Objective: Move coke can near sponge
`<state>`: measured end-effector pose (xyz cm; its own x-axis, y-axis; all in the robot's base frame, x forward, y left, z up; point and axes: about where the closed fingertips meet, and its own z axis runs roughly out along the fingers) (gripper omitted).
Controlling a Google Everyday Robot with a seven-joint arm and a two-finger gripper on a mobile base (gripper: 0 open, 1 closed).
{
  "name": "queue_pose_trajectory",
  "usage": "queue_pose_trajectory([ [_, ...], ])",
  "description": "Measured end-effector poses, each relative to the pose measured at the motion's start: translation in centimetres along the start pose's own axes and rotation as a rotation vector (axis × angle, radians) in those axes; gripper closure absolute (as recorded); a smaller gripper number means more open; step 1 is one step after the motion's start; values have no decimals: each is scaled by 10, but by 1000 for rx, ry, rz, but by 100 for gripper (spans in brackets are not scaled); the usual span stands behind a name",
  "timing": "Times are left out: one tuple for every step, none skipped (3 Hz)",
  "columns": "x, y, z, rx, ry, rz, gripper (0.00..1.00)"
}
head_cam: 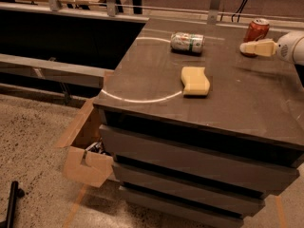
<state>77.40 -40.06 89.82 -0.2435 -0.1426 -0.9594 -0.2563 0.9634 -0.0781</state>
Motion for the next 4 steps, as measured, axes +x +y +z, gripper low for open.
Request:
queue_pose_trajectory([
  [-1, -2, 20, 4, -23, -15, 0],
  [-5, -7, 42, 14, -54, -36, 0],
  [-6, -7, 56, 12, -64, -50, 16],
  [-4, -5, 61, 3, -57, -57, 39],
])
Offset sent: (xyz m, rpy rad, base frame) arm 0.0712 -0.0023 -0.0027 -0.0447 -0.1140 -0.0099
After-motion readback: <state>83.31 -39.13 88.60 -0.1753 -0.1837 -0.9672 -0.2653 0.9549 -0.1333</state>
